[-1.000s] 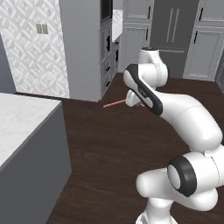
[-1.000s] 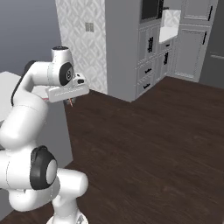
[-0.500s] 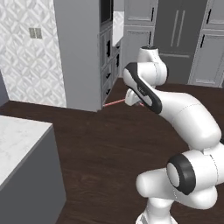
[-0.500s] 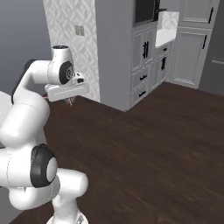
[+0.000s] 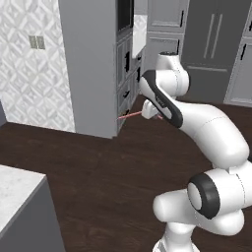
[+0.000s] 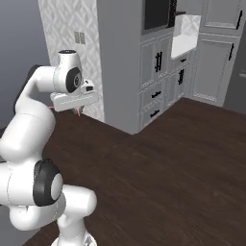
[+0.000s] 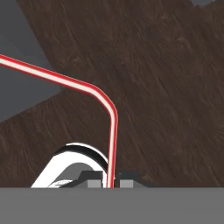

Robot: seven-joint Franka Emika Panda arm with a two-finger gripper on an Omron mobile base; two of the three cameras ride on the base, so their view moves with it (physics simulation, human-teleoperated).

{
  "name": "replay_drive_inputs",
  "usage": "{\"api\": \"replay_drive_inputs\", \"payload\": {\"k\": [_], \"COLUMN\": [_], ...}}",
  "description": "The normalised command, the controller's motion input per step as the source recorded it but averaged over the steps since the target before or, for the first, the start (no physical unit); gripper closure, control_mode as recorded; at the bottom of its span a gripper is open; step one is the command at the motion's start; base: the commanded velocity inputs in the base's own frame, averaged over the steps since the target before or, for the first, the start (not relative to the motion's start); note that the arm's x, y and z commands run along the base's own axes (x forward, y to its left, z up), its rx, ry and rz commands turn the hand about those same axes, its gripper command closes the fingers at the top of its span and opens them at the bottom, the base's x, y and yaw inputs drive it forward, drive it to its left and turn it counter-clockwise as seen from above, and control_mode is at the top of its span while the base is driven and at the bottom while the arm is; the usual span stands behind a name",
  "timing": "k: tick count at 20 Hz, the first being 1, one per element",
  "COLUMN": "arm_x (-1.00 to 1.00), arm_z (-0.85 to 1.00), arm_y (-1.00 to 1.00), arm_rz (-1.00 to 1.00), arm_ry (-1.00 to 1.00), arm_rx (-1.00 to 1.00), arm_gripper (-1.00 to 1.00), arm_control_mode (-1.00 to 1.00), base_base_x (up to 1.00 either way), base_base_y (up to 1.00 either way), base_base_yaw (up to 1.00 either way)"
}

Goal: Take a straw from the drawer in front and place it inside the glass cup on the dining counter.

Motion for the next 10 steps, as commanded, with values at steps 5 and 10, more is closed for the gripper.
{"api": "replay_drive_inputs", "payload": {"k": [5,10], "arm_x": [0.0,0.0], "arm_z": [0.0,0.0], "arm_y": [0.0,0.0], "arm_rz": [0.0,0.0], "arm_ry": [0.0,0.0], "arm_rx": [0.0,0.0], "arm_gripper": [1.0,1.0], "arm_control_mode": [1.0,1.0], "base_base_x": [1.0,1.0], "base_base_y": [-0.05,0.0], "base_base_yaw": [0.41,0.53]}}
